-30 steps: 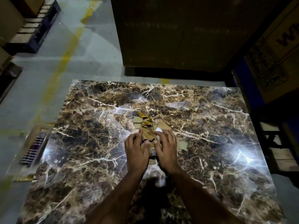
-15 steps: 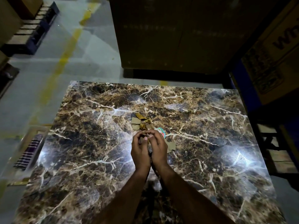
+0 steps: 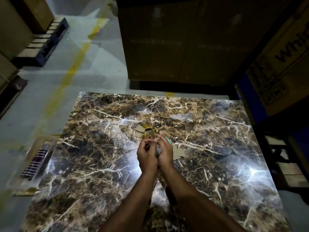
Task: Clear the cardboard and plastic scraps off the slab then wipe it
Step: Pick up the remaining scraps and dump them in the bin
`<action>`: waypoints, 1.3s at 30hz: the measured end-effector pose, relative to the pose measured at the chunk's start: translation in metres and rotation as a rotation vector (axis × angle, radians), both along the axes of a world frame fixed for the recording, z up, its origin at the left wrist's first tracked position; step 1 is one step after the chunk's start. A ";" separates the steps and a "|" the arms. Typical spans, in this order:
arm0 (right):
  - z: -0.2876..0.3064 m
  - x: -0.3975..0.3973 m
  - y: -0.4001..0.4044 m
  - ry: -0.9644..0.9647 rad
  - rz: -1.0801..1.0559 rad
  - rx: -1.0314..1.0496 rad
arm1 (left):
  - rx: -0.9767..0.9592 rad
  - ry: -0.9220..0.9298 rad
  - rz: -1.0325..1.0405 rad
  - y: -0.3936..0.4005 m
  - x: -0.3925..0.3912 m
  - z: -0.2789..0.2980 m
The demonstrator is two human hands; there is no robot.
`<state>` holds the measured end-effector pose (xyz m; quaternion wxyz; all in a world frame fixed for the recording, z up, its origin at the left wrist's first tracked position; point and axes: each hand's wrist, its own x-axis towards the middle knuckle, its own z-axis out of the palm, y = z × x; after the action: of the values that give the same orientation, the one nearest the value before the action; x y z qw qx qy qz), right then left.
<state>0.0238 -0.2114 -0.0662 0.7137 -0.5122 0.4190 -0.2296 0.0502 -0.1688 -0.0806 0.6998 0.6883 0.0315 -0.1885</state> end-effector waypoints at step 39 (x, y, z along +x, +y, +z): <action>0.085 -0.002 0.115 -0.298 0.386 -0.110 | -0.200 -0.192 0.492 0.116 -0.019 0.098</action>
<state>0.0222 -0.0962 0.0191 0.7693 -0.5813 0.1905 -0.1842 0.0311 -0.0528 0.0177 0.7889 0.6021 0.1122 0.0510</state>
